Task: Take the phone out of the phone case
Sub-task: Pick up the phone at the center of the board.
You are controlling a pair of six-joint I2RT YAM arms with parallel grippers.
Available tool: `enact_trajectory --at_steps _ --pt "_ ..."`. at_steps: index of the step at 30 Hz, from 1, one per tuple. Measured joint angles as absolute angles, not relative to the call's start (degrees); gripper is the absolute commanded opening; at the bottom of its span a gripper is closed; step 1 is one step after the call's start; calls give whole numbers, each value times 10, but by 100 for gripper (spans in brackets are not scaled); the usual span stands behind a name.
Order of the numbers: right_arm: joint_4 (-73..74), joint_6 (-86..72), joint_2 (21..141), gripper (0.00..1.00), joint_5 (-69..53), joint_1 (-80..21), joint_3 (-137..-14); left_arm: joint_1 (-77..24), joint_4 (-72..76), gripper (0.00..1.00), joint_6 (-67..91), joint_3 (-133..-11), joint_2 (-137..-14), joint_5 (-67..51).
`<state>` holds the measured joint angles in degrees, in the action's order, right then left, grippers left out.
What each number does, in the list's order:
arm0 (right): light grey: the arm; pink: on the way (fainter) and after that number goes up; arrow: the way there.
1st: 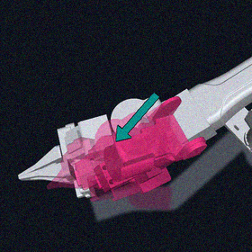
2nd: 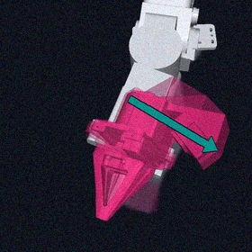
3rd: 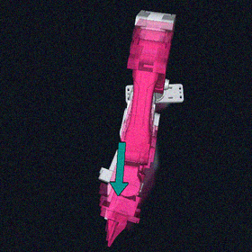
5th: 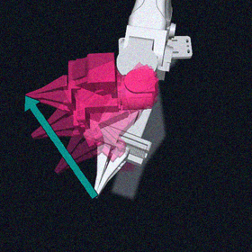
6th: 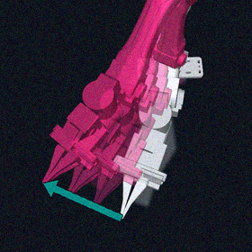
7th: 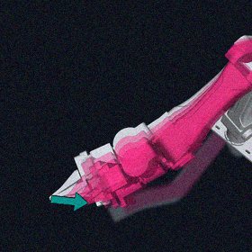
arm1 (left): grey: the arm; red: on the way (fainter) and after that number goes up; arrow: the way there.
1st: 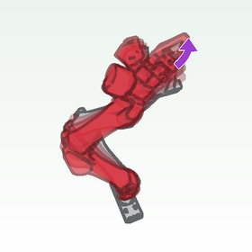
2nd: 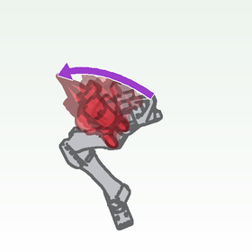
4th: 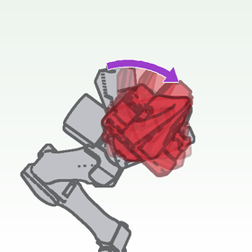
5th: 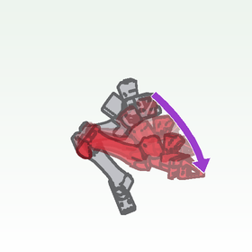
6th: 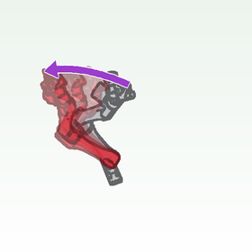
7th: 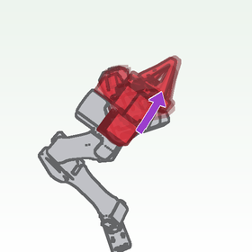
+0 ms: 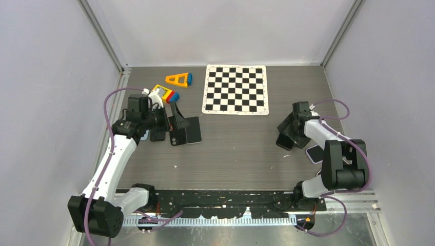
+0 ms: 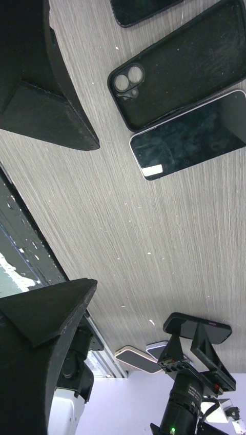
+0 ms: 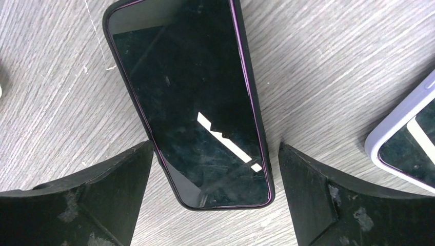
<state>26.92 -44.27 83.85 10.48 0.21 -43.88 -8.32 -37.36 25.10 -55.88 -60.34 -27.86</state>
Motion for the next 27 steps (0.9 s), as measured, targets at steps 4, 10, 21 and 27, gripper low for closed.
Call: enact_trajectory --at_steps 4,10,21,27 --pt "264 -422 848 99 103 1 -446 -83 -375 99 251 -559 -603 -274" --pt "252 -396 863 99 102 1 -456 -83 -375 99 251 -559 -602 -270" --pt "290 -392 918 86 158 -44 -504 -83 -376 99 251 -559 -602 -270" --pt "309 -400 934 43 156 -46 -526 -82 -376 100 251 -559 -602 -270"
